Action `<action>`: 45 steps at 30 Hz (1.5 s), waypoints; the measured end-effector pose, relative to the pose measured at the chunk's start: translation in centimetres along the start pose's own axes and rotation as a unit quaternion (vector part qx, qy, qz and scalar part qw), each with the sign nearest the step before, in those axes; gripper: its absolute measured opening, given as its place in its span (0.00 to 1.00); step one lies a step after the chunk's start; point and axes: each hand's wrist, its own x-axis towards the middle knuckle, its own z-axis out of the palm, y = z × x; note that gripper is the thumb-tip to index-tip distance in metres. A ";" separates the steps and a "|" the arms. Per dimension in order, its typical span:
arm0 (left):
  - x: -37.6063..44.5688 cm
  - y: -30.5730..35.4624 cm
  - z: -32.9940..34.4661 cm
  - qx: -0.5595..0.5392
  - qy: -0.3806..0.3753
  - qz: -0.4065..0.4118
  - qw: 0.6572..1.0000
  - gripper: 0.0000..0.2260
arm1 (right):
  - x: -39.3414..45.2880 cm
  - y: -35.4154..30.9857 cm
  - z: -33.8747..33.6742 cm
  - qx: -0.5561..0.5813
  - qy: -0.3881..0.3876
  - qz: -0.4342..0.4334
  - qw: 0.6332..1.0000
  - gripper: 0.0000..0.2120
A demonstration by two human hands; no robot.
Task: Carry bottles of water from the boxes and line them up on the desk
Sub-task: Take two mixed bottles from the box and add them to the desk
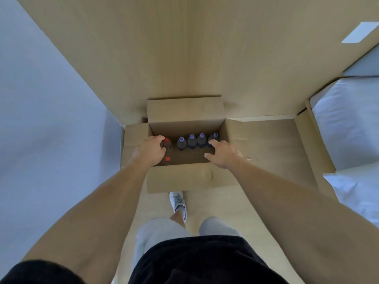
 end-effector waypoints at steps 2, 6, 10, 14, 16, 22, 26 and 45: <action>3.0 -0.5 -0.3 0.001 -0.012 0.003 1.000 0.22 | 3.1 -0.6 -0.3 0.018 -0.004 0.000 1.000 0.28; 7.1 -1.0 0.4 -0.022 -0.023 0.003 0.999 0.21 | 8.0 -1.7 0.6 0.038 -0.032 -0.003 0.999 0.28; 10.0 -2.4 2.8 -0.045 -0.008 -0.019 0.999 0.20 | 12.9 -2.3 2.9 0.047 -0.067 -0.014 0.997 0.27; 13.0 -4.7 6.5 -0.044 -0.017 -0.048 0.998 0.21 | 17.9 -2.1 6.7 0.050 -0.104 -0.017 0.993 0.27; 14.9 -5.7 8.8 -0.034 -0.030 -0.057 0.997 0.21 | 20.5 -1.8 9.5 0.046 -0.125 -0.022 0.991 0.27; 19.8 -7.9 14.8 -0.020 -0.044 -0.045 0.998 0.22 | 28.6 -1.1 17.9 0.030 -0.181 -0.058 0.981 0.28; 22.7 -9.3 16.9 -0.017 -0.029 -0.004 0.999 0.23 | 34.5 -0.9 22.6 -0.001 -0.207 -0.095 0.974 0.33; 29.2 -13.3 22.3 0.004 -0.057 -0.001 0.998 0.27 | 46.5 -4.2 36.0 0.089 -0.225 -0.212 0.947 0.37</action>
